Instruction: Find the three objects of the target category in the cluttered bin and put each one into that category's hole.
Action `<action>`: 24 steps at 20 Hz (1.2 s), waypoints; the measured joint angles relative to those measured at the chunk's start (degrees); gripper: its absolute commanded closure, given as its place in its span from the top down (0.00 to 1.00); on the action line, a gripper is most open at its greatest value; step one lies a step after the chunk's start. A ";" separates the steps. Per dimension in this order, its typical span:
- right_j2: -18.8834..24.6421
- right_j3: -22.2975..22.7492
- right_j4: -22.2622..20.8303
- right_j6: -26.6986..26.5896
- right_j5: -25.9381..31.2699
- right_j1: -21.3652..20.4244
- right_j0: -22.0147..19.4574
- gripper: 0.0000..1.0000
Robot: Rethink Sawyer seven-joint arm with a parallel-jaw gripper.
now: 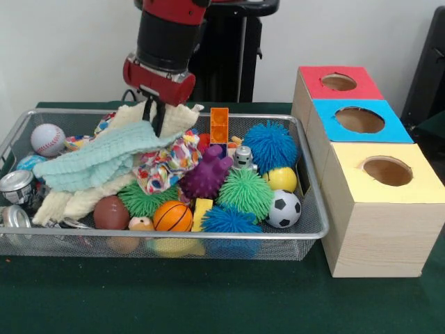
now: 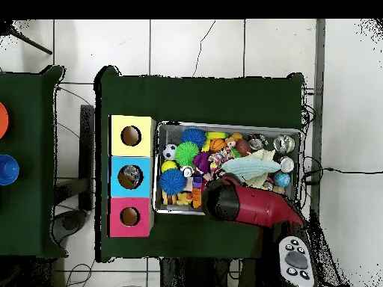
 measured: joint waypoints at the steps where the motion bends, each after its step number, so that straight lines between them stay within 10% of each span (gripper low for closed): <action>1: 0.15 -0.27 0.00 0.00 1.32 -1.14 0.07 0.00; 24: 12.33 -3.10 4.29 0.00 0.19 -3.26 -1.82 0.00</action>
